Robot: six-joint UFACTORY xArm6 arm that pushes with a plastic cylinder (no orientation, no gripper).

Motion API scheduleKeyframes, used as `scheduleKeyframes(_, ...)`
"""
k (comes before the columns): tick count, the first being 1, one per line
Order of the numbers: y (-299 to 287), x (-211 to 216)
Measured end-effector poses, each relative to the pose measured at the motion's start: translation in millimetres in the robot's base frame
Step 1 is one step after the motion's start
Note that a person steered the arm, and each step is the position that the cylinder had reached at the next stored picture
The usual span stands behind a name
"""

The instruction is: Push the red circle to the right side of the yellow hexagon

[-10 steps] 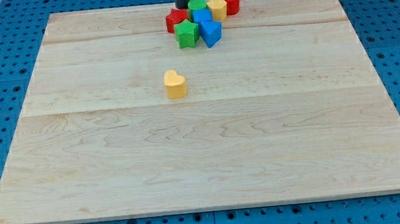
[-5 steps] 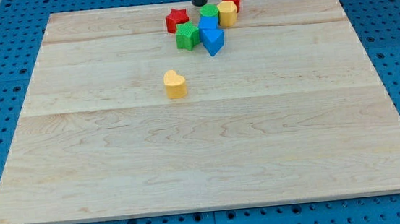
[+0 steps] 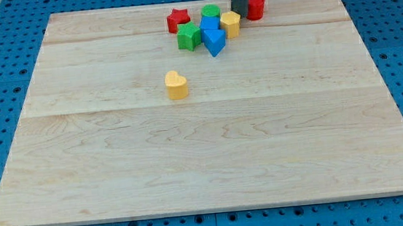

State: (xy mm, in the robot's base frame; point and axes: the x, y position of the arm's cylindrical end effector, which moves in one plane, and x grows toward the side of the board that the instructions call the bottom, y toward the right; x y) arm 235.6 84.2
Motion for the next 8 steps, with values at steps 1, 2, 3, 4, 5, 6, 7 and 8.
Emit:
scheduleKeyframes(1,2.2,-39.4)
scheduleKeyframes(2,15.1,-42.6)
scheduleKeyframes(3,59.9,-42.0)
scheduleKeyframes(4,69.5,-31.4)
scheduleKeyframes(5,74.8,-5.4)
scheduleKeyframes(6,74.8,21.7)
scheduleKeyframes(7,75.6,61.7)
scheduleKeyframes(8,58.3,60.0)
